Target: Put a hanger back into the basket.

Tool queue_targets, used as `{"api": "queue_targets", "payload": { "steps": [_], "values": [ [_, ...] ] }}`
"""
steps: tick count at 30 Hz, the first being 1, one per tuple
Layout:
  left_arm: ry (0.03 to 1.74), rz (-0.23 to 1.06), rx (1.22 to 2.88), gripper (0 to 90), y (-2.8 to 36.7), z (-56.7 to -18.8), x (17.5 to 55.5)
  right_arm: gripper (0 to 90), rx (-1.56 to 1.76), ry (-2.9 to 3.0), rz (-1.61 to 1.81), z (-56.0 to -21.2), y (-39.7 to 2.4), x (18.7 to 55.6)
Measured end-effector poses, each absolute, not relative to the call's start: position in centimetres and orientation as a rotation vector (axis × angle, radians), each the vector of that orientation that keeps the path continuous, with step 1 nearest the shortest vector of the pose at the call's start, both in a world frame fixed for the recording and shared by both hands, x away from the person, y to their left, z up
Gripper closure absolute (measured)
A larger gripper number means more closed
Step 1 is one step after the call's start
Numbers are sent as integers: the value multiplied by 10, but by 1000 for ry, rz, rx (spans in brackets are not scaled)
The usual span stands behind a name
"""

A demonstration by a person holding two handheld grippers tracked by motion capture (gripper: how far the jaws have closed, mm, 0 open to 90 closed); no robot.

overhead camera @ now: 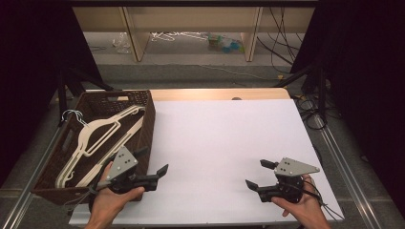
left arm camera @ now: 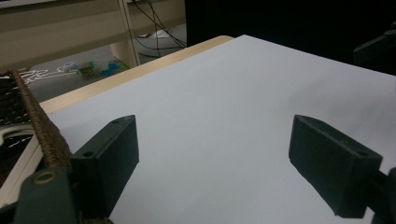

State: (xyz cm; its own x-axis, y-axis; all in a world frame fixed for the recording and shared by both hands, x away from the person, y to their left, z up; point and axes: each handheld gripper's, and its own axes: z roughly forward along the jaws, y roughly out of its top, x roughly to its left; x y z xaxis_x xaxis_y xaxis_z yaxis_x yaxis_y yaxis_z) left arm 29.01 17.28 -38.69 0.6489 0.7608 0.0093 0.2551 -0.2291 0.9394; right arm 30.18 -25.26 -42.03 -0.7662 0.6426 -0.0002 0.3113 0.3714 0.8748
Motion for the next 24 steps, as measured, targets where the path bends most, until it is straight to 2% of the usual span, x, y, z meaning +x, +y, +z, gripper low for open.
{"api": "queue_targets", "payload": {
  "steps": [15,18,24],
  "values": [
    [746,584,1856,163,152,-423,267,165,796,2279,1358,-420,-251,283],
    [707,618,1890,164,151,-427,265,166,794,2273,1367,-420,-251,280],
    [741,604,1845,165,157,-428,267,165,802,2262,1375,-421,-252,273]
  ]
}}
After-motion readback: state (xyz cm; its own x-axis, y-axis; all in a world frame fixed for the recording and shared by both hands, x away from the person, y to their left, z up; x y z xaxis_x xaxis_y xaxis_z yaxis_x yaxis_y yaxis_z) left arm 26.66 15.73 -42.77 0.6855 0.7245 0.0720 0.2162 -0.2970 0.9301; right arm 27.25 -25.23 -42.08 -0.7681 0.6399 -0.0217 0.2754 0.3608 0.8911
